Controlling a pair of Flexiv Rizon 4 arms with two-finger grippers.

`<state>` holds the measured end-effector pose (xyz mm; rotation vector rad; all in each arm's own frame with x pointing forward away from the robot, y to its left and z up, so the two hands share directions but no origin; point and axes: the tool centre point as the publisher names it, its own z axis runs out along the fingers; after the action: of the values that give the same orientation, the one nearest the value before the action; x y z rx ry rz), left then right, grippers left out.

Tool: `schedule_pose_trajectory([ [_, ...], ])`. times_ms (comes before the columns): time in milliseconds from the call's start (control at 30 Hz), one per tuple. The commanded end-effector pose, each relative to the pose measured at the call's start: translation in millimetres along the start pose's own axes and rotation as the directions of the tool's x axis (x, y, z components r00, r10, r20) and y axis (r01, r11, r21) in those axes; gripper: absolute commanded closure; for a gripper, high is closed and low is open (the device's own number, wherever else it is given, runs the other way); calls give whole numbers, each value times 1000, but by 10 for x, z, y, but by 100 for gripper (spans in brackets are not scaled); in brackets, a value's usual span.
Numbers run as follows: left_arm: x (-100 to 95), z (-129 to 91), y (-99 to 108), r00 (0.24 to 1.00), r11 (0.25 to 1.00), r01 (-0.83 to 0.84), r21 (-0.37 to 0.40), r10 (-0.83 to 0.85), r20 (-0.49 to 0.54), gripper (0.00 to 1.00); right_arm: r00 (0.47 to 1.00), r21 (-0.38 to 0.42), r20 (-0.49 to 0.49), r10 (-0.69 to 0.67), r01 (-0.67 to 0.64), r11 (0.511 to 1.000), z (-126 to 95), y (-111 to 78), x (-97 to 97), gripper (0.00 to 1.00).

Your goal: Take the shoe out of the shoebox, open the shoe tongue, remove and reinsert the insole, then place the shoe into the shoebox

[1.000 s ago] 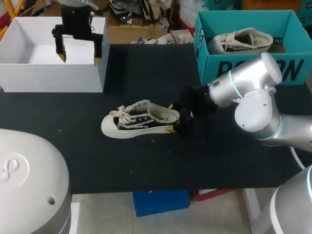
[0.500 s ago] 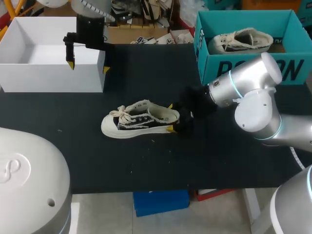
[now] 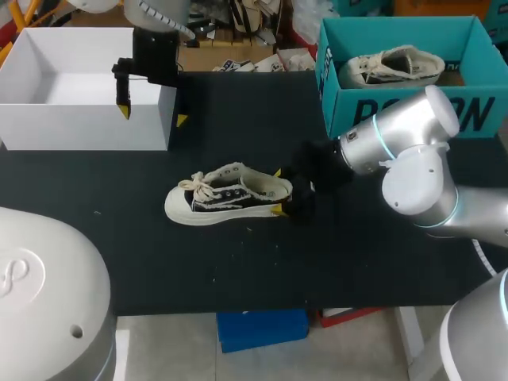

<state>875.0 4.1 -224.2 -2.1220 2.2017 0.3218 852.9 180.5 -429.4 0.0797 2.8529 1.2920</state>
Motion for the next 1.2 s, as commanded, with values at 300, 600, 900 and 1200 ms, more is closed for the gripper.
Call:
schedule_pose_trajectory([
  [300,731,-3,61,995,999,-25,-30,28,97,0,1000,4,1,2,-2,1000,4,14,-1,100],
  [600,1043,177,228,989,999,-12,-51,19,145,0,1000,4,1,2,-2,1000,4,14,-1,100],
  [900,1238,423,369,994,998,15,-61,-8,111,0,1000,4,1,2,-2,1000,4,14,-1,100],
  [1200,1399,557,338,997,1000,3,-25,-1,78,0,1000,4,1,2,-2,1000,4,14,-1,100],
])
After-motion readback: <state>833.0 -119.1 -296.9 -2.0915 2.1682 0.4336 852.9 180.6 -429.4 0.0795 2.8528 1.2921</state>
